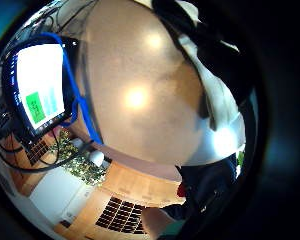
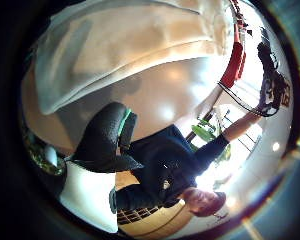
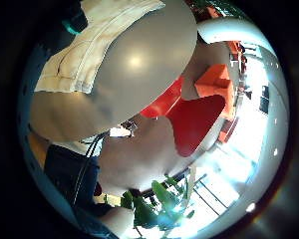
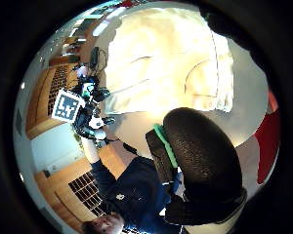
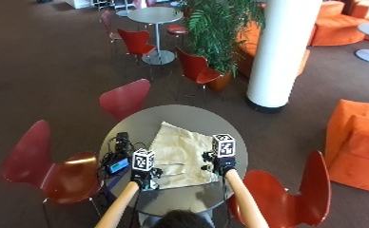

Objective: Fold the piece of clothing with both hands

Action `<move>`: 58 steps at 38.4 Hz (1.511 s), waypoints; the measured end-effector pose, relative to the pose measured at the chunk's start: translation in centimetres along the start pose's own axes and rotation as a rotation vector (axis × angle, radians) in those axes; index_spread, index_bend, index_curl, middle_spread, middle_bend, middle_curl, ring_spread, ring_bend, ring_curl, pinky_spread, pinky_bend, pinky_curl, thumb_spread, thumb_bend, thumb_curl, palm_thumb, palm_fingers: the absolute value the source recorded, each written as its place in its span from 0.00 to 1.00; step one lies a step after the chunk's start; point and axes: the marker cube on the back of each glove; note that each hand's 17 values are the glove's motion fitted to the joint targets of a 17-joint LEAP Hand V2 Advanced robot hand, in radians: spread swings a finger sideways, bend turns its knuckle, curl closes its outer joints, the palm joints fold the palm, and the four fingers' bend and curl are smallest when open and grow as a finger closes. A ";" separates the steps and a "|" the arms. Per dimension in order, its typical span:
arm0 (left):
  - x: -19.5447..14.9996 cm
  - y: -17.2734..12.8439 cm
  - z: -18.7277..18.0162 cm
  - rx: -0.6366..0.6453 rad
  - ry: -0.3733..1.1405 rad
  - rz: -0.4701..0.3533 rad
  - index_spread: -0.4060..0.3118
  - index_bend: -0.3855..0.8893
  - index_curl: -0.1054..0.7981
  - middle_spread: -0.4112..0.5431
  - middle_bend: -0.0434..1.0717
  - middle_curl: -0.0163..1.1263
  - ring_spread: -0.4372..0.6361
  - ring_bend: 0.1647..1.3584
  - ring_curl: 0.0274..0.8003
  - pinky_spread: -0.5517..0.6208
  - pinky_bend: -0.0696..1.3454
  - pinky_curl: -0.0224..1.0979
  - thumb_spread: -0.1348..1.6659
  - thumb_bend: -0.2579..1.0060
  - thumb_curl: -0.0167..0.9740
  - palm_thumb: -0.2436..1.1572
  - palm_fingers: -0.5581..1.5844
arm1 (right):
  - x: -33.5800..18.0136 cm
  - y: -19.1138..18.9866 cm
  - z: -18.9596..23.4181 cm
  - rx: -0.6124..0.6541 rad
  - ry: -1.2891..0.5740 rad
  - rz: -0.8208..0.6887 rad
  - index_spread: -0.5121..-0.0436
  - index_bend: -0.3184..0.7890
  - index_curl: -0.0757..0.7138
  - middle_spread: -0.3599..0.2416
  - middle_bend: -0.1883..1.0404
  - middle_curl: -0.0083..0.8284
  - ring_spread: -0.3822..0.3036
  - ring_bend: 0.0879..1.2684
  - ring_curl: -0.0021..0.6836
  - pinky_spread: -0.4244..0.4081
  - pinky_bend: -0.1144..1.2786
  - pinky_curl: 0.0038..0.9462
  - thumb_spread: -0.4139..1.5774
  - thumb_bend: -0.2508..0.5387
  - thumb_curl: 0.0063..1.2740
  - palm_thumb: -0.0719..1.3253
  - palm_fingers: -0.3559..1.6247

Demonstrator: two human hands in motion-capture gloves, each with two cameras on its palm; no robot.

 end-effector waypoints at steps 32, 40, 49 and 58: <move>2.3 -1.0 -5.6 0.374 -0.040 0.084 0.18 0.49 0.60 0.15 0.38 0.44 0.11 0.26 0.48 0.20 0.41 0.41 0.50 0.22 0.62 0.78 0.83 | -2.5 4.7 0.6 -0.065 0.024 0.017 0.41 0.40 0.42 0.48 0.37 0.45 0.43 0.31 0.50 0.55 0.36 0.35 0.85 0.31 0.22 0.39 0.45; 2.0 -3.3 -8.6 0.484 -0.015 0.088 0.16 0.49 0.64 0.14 0.40 0.47 0.10 0.28 0.52 0.20 0.41 0.43 0.50 0.20 0.67 0.78 0.83 | -3.6 3.9 2.4 -0.072 0.010 0.013 0.47 0.39 0.42 0.45 0.38 0.48 0.38 0.33 0.53 0.53 0.34 0.35 0.82 0.31 0.24 0.43 0.47; 1.4 -4.7 -8.9 0.521 0.004 0.071 0.15 0.50 0.68 0.13 0.41 0.50 0.09 0.30 0.55 0.20 0.41 0.45 0.52 0.19 0.72 0.76 0.82 | -3.9 0.2 5.8 0.111 0.129 0.082 0.59 0.36 0.40 0.42 0.31 0.48 0.31 0.38 0.57 0.48 0.45 0.39 0.77 0.33 0.28 0.49 0.49; 0.7 -2.7 -5.0 0.406 -0.017 0.113 0.15 0.50 0.72 0.12 0.41 0.52 0.09 0.30 0.57 0.20 0.41 0.47 0.54 0.20 0.75 0.76 0.82 | -3.1 0.7 4.6 0.294 0.229 0.073 0.53 0.48 0.47 0.31 0.36 0.54 0.24 0.39 0.59 0.23 0.45 0.40 0.62 0.46 0.40 0.74 0.74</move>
